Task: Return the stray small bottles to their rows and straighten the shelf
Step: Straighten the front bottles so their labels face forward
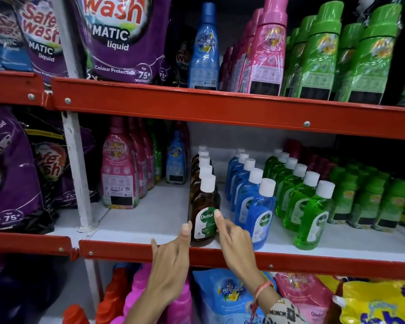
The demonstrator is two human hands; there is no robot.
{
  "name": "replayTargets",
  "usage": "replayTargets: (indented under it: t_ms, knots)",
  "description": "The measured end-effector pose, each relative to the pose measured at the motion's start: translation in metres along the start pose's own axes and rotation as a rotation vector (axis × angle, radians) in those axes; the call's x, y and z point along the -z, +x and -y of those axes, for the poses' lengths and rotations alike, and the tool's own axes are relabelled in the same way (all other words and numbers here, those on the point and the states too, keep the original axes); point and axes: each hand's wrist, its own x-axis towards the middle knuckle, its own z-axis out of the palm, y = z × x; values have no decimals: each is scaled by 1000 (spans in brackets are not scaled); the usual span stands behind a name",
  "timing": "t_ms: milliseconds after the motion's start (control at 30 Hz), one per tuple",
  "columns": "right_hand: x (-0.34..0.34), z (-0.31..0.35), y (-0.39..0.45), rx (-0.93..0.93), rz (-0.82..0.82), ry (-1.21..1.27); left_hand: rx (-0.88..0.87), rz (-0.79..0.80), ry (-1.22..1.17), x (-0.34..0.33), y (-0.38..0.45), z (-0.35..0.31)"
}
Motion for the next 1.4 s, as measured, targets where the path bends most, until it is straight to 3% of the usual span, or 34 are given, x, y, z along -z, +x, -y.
replayTargets:
  t_ms: [200, 667, 767, 900, 1000, 1100, 1267, 1400]
  knots:
    - [-3, -8, -4, -7, -32, 54, 100, -35, -274, 4, 15, 0]
    - [5, -11, -6, 41, 1, 81, 60, -148, -290, -2, 17, 3]
    - [20, -10, -12, 81, -35, 94, 34, -287, -239, -6, 13, 4]
    - [47, -16, -13, 113, -214, 186, -94, -472, -247, -20, -1, -7]
    - [68, -27, -11, 76, -369, 308, -123, -374, -346, -38, -9, -27]
    - [86, -39, -7, 33, -464, 357, -51, -139, -356, -60, -11, -45]
    - [89, -63, 20, -239, -153, 201, 83, 38, -228, -91, -1, -56]
    - [92, -59, 20, -266, -113, 177, 103, 99, -196, -104, 3, -62]
